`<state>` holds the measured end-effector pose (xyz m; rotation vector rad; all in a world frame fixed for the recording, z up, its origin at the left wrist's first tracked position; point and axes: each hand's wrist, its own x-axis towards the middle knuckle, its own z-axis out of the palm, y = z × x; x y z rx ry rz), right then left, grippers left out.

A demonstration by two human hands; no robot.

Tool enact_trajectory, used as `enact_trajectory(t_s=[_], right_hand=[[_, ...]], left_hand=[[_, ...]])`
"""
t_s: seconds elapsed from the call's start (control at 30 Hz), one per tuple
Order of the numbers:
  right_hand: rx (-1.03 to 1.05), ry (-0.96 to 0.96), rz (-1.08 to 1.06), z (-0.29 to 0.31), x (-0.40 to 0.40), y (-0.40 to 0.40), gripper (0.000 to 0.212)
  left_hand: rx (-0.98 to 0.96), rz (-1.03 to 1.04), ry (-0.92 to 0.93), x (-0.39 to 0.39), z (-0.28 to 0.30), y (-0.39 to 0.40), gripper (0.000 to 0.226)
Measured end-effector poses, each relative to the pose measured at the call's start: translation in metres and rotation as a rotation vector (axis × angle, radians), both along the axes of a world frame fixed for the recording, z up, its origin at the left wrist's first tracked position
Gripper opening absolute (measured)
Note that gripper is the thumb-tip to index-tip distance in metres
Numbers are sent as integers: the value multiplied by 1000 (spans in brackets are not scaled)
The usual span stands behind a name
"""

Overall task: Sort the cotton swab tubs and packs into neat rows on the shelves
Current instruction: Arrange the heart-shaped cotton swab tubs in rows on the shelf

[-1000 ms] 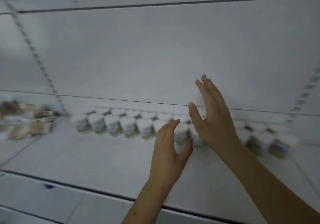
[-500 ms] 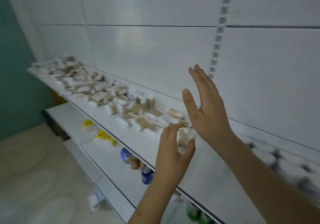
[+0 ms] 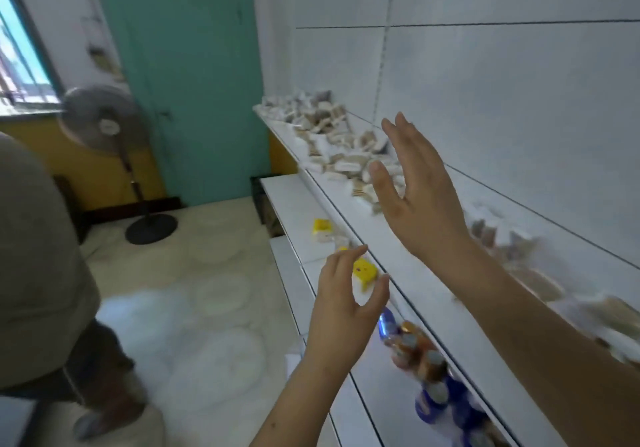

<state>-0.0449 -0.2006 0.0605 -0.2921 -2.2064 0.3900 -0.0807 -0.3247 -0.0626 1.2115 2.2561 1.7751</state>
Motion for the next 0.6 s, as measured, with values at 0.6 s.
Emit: enact_trajectory(t_s=[0.6], right_hand=[[-3, -148, 64, -8, -347, 135, 66]], left_hand=[[-39, 132, -42, -334, 1, 133, 44]])
